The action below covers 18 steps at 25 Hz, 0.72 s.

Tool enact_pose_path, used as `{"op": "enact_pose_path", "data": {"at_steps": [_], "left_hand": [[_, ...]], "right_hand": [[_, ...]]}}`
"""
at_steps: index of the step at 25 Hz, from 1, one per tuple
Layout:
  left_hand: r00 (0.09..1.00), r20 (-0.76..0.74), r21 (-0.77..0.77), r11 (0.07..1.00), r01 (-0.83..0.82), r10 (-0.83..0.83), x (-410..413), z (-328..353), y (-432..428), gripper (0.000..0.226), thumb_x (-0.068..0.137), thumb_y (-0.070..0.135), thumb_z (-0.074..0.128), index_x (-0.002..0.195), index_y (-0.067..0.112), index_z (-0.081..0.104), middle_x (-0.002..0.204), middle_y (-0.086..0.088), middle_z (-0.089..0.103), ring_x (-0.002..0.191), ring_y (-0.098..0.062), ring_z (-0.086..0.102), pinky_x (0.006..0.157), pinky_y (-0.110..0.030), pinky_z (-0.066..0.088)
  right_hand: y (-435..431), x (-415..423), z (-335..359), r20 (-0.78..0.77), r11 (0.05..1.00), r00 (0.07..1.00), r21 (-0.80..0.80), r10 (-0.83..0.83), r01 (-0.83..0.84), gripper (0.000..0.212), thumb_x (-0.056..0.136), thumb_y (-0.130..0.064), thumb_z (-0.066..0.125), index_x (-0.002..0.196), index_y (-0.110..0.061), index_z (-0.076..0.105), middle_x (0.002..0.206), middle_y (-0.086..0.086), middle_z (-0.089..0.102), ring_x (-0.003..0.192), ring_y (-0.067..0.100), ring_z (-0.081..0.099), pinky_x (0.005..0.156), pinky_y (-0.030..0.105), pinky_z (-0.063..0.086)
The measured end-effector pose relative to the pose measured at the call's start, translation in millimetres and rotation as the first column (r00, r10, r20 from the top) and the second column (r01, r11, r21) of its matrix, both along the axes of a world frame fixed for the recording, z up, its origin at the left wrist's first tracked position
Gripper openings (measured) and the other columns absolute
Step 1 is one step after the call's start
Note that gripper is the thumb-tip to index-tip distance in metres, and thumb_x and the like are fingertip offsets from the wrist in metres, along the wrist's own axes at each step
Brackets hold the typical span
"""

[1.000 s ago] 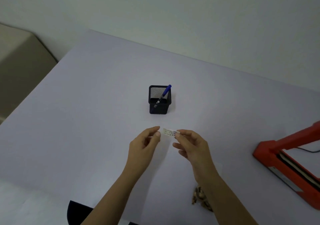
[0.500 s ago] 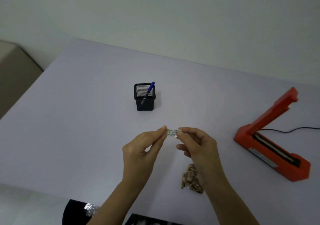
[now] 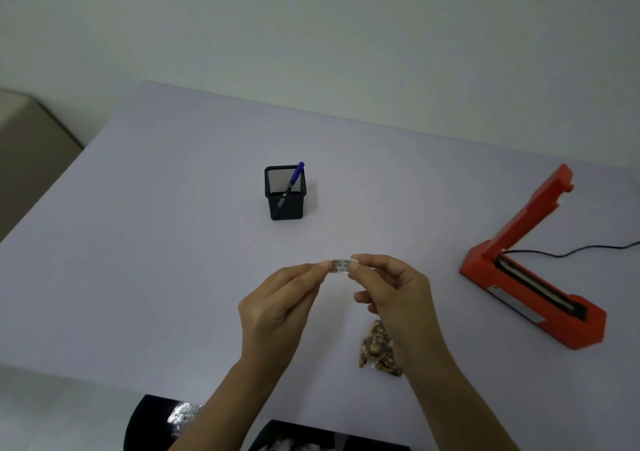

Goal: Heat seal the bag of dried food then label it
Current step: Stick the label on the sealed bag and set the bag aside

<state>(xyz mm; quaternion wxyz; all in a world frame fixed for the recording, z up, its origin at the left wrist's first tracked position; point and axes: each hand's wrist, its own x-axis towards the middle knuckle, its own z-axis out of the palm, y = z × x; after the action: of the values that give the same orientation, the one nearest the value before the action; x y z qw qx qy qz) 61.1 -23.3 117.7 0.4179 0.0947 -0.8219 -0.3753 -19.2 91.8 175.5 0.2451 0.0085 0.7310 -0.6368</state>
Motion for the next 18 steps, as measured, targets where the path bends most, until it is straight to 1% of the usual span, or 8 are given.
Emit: {"op": "enact_pose_path", "data": {"at_steps": [2, 4, 7, 9, 11, 13, 15, 18], "left_hand": [[1.0, 0.006, -0.01, 1.0, 0.009, -0.009, 0.3, -0.1, -0.3, 0.018, 0.085, 0.012, 0.059, 0.098, 0.008, 0.071, 0.093, 0.002, 0.069, 0.086, -0.003, 0.064, 0.078, -0.011, 0.051], [0.999, 0.033, 0.049, 0.998, 0.035, -0.037, -0.9, 2.7, -0.9, 0.017, 0.085, 0.014, 0.059, 0.098, 0.013, 0.07, 0.092, 0.006, 0.068, 0.085, -0.001, 0.063, 0.077, -0.011, 0.05], [0.992, 0.09, 0.295, 0.954, 0.053, -0.083, -1.3, 10.2, -0.7, 0.015, 0.085, 0.022, 0.059, 0.098, 0.025, 0.066, 0.087, 0.017, 0.069, 0.081, -0.003, 0.066, 0.071, -0.018, 0.054], [0.985, 0.142, 0.428, 0.904, 0.025, -0.094, -0.3, 13.7, -0.2, 0.019, 0.082, 0.032, 0.059, 0.1, 0.034, 0.061, 0.084, 0.022, 0.068, 0.081, -0.004, 0.066, 0.071, -0.014, 0.053], [0.978, 0.169, 0.511, 0.86, 0.02, -0.123, -0.6, 15.0, -0.4, 0.023, 0.08, 0.036, 0.061, 0.103, 0.037, 0.06, 0.089, 0.018, 0.068, 0.081, -0.006, 0.065, 0.071, -0.011, 0.051], [0.972, 0.192, 0.527, 0.85, 0.017, -0.138, -1.4, 16.9, -1.3, 0.016, 0.081, 0.034, 0.069, 0.096, 0.034, 0.063, 0.089, 0.014, 0.068, 0.08, -0.007, 0.065, 0.07, -0.013, 0.051], [0.967, 0.207, 0.565, 0.825, 0.006, -0.149, -2.9, 19.5, -2.5, 0.011, 0.078, 0.032, 0.067, 0.089, 0.031, 0.066, 0.086, 0.011, 0.07, 0.077, -0.009, 0.066, 0.069, -0.016, 0.053], [0.968, 0.196, 0.631, 0.776, -0.001, -0.158, -4.2, 23.0, -2.3, 0.013, 0.076, 0.03, 0.064, 0.088, 0.029, 0.068, 0.08, 0.009, 0.072, 0.073, -0.008, 0.069, 0.069, -0.016, 0.055]], "right_hand": [[0.4, 1.6, 1.1, -0.012, 1.0, 1.0, -0.009, -0.002, 0.002, 0.009, 0.081, -0.011, 0.067, 0.085, -0.017, 0.072, 0.076, 0.0, 0.072, 0.053, 0.003, 0.062, 0.045, 0.008, 0.044], [0.2, 2.2, 1.4, -0.028, 1.0, 1.0, -0.025, -0.01, 0.009, 0.01, 0.08, -0.01, 0.067, 0.082, -0.019, 0.072, 0.072, -0.002, 0.071, 0.055, 0.004, 0.062, 0.046, 0.008, 0.044], [0.5, 2.8, 1.6, -0.043, 0.999, 0.999, -0.031, 0.009, -0.01, 0.01, 0.081, -0.011, 0.067, 0.081, -0.02, 0.071, 0.07, -0.005, 0.069, 0.056, 0.006, 0.063, 0.048, 0.008, 0.044], [0.7, 3.4, 0.1, -0.051, 0.999, 0.998, -0.017, 0.035, -0.036, 0.007, 0.082, -0.013, 0.066, 0.084, -0.019, 0.071, 0.074, -0.005, 0.069, 0.056, 0.005, 0.063, 0.049, 0.008, 0.044], [1.1, 4.0, -1.8, -0.065, 0.999, 0.997, -0.009, 0.051, -0.052, 0.007, 0.082, -0.014, 0.066, 0.087, -0.017, 0.07, 0.076, -0.004, 0.069, 0.057, 0.006, 0.064, 0.052, 0.008, 0.045], [1.2, 4.6, -3.0, -0.085, 0.998, 0.994, 0.0, 0.064, -0.064, 0.007, 0.082, -0.015, 0.066, 0.088, -0.017, 0.07, 0.076, -0.004, 0.069, 0.058, 0.008, 0.065, 0.054, 0.009, 0.046], [0.7, 4.6, -2.8, -0.092, 0.998, 0.993, 0.003, 0.07, -0.07, 0.007, 0.082, -0.015, 0.067, 0.088, -0.016, 0.07, 0.076, -0.003, 0.069, 0.058, 0.009, 0.065, 0.054, 0.01, 0.046], [-0.5, 4.0, -1.9, -0.086, 0.998, 0.994, -0.008, 0.069, -0.07, 0.007, 0.082, -0.015, 0.066, 0.086, -0.018, 0.07, 0.076, -0.004, 0.069, 0.057, 0.007, 0.064, 0.053, 0.01, 0.046]]}}
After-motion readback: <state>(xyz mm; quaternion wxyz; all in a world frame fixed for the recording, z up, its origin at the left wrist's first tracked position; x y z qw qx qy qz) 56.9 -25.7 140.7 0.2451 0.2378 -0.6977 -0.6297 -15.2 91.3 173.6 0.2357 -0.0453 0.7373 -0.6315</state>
